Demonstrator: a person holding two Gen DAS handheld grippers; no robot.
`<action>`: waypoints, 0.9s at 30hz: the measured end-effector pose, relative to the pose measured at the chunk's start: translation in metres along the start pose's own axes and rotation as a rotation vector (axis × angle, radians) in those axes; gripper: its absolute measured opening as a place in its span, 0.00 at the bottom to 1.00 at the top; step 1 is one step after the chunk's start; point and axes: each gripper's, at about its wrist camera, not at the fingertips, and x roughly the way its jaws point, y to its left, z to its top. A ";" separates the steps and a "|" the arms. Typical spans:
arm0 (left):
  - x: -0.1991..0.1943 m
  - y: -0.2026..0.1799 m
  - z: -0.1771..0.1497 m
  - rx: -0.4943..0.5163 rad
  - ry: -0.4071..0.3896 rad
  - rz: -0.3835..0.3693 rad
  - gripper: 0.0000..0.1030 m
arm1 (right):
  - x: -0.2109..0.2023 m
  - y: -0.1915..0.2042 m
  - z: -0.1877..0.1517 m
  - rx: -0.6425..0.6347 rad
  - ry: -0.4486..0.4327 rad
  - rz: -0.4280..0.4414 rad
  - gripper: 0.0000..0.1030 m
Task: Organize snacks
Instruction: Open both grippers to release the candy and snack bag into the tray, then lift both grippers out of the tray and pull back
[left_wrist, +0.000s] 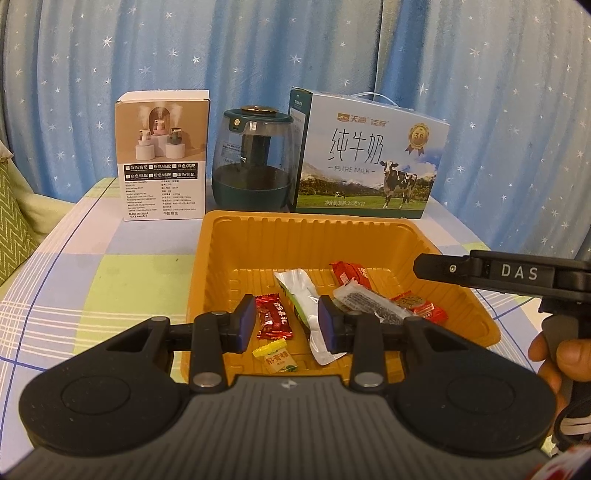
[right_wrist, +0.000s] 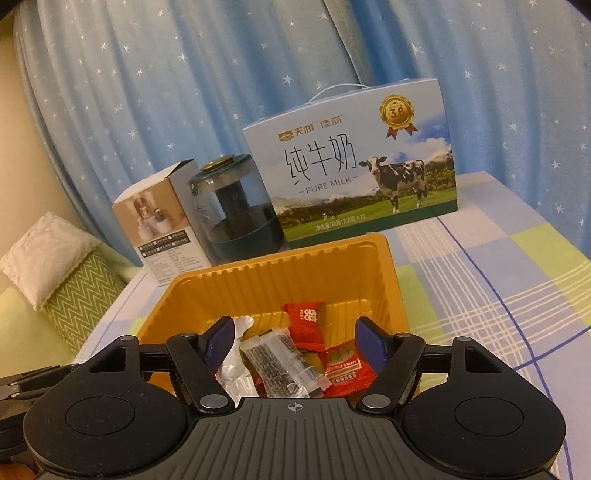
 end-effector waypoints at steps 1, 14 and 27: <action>0.000 0.000 0.000 0.001 -0.001 0.000 0.32 | 0.000 0.000 0.000 -0.001 0.000 -0.001 0.70; -0.011 -0.004 -0.006 0.009 0.009 0.003 0.33 | -0.017 0.004 -0.002 -0.036 -0.009 -0.028 0.70; -0.033 -0.007 -0.022 0.023 0.011 0.016 0.35 | -0.052 0.003 -0.017 -0.063 -0.011 -0.050 0.70</action>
